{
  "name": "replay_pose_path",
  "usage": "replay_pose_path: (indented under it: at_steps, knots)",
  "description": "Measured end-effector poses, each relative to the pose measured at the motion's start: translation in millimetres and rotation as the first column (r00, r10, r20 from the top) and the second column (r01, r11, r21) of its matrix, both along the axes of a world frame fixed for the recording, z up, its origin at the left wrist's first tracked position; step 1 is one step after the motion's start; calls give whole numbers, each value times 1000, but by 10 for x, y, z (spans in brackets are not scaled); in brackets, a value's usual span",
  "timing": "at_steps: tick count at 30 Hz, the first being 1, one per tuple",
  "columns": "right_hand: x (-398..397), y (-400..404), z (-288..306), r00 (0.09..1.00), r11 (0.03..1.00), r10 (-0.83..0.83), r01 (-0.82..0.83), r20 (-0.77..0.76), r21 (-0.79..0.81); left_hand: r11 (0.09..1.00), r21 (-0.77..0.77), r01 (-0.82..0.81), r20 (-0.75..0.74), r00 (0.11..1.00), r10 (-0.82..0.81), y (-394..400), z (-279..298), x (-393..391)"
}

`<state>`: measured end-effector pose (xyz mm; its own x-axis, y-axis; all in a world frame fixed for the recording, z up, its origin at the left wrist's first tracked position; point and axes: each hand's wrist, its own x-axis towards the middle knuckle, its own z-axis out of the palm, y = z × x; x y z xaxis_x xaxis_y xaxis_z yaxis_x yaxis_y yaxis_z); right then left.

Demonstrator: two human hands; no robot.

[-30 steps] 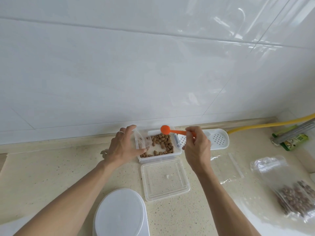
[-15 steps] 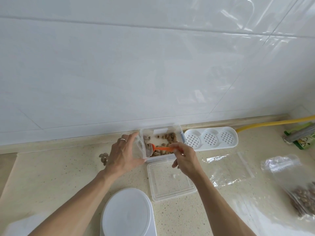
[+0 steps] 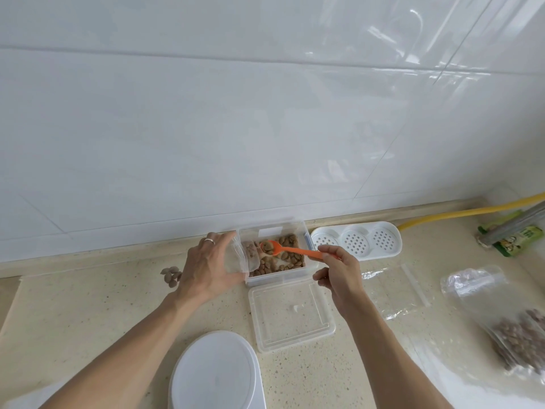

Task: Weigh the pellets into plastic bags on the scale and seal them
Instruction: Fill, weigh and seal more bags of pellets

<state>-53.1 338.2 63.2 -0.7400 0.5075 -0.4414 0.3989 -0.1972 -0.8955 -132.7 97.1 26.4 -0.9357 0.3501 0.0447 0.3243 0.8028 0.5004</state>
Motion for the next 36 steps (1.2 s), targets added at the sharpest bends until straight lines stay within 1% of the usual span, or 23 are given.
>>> replay_pose_path:
  at_steps: [4, 6, 8, 9, 10, 12, 13, 15, 21, 23, 25, 26, 29, 31, 33, 34, 36]
  knots:
    - [7, 65, 204, 998, 999, -2, 5, -61, 47, 999, -47, -19, 14, 1000, 20, 102, 81, -83]
    - [2, 54, 314, 996, 995, 34, -25, -87, 97, 998, -63, -20, 39, 999, 23, 172, 108, -119]
    - [-5, -3, 420, 988, 977, 114, -92, -106, 193, 998, -63, -23, 71, 997, 27, 231, 134, -142]
    - [-6, -42, 464, 976, 947, 192, -156, -105, 280, 998, -54, -20, 84, 996, 24, 253, 143, -146]
    - [-3, -86, 506, 953, 894, 287, -231, -93, 385, 999, -37, -16, 97, 995, 20, 273, 150, -148]
    - [3, -171, 561, 890, 743, 453, -343, -54, 575, 1000, 9, -18, 124, 992, 17, 300, 169, -134]
    - [5, -200, 583, 867, 680, 498, -363, -38, 637, 999, 30, -23, 136, 991, 19, 307, 172, -124]
    - [-6, -218, 625, 850, 622, 526, -361, -28, 695, 998, 53, -30, 142, 990, 22, 308, 163, -107]
    - [-14, -147, 650, 810, 549, 585, -427, 34, 718, 998, 50, -47, 150, 988, 39, 286, 153, -84]
    - [-16, -139, 636, 802, 543, 596, -426, 26, 724, 997, 51, -52, 151, 988, 44, 289, 150, -83]
    - [-29, -126, 614, 819, 577, 574, -390, -15, 718, 997, 60, -53, 151, 988, 43, 290, 135, -83]
    - [-42, -118, 596, 834, 620, 548, -359, -58, 698, 996, 67, -55, 153, 987, 44, 285, 126, -83]
    - [-77, -75, 518, 886, 791, 415, -241, -204, 563, 994, 84, -68, 154, 987, 54, 245, 96, -75]
    - [-86, -29, 444, 921, 832, 317, -157, -224, 533, 991, 113, -72, 156, 986, 54, 206, 64, -74]
    - [-75, 19, 346, 954, 817, 261, -136, -149, 561, 986, 150, -78, 164, 985, 53, 163, 41, -60]
    - [-67, 43, 274, 965, 788, 248, -154, -79, 596, 983, 167, -81, 168, 984, 53, 139, 34, -47]
    - [-43, 83, 124, 968, 699, 245, -221, 63, 680, 984, 167, -62, 151, 988, 37, 92, 18, -11]
